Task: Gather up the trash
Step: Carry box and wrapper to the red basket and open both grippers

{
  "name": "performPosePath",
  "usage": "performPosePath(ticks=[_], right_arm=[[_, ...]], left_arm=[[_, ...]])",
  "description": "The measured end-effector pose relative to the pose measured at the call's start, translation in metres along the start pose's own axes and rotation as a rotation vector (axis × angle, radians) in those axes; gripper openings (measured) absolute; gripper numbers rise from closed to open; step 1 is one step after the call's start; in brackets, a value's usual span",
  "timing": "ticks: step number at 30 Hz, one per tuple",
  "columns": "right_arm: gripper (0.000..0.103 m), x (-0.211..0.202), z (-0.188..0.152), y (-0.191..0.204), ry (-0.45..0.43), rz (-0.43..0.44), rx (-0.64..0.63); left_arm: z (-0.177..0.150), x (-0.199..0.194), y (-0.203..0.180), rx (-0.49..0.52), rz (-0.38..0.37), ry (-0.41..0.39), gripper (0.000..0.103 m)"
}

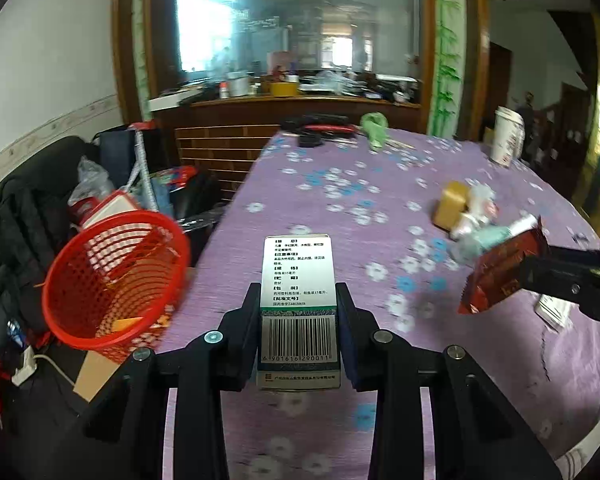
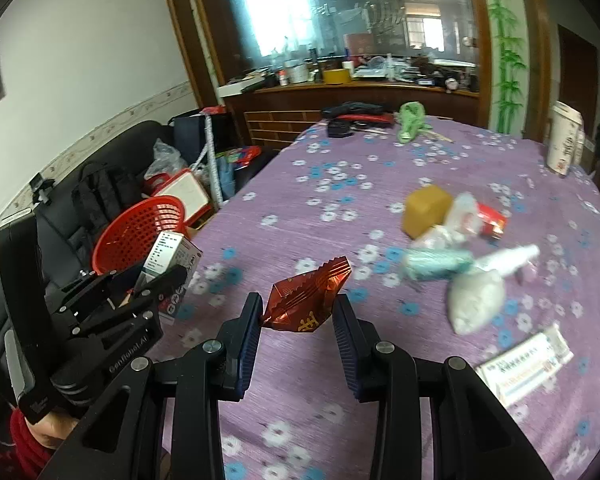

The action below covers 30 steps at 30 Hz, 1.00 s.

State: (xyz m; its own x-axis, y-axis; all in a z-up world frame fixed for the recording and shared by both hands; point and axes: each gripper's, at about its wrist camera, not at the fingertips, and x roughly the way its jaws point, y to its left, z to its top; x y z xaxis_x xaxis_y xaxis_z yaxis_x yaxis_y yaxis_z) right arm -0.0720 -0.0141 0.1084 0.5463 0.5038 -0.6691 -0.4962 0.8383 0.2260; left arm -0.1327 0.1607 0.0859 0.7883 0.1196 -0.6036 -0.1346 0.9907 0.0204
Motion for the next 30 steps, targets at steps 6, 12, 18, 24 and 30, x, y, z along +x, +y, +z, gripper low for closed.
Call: performPosePath(ticks=[6, 12, 18, 24, 30], right_arm=[[0.039, 0.024, 0.019, 0.032, 0.032, 0.055, -0.04], [0.039, 0.05, 0.041, 0.071, 0.053, 0.119, -0.091], [0.039, 0.078, 0.063, 0.11, 0.082, 0.178, -0.134], [0.039, 0.11, 0.081, 0.143, 0.111, 0.211, -0.167], [0.039, 0.136, 0.094, 0.161, 0.129, 0.221, -0.164]], left_arm=[[0.007, -0.005, 0.049, -0.063, 0.079, -0.023, 0.033], [0.013, -0.006, 0.097, -0.105, 0.165, -0.027, 0.033], [0.015, 0.0, 0.152, -0.19, 0.212, -0.009, 0.033], [0.017, 0.013, 0.186, -0.244, 0.225, 0.012, 0.034], [0.013, 0.024, 0.202, -0.265, 0.228, 0.032, 0.033]])
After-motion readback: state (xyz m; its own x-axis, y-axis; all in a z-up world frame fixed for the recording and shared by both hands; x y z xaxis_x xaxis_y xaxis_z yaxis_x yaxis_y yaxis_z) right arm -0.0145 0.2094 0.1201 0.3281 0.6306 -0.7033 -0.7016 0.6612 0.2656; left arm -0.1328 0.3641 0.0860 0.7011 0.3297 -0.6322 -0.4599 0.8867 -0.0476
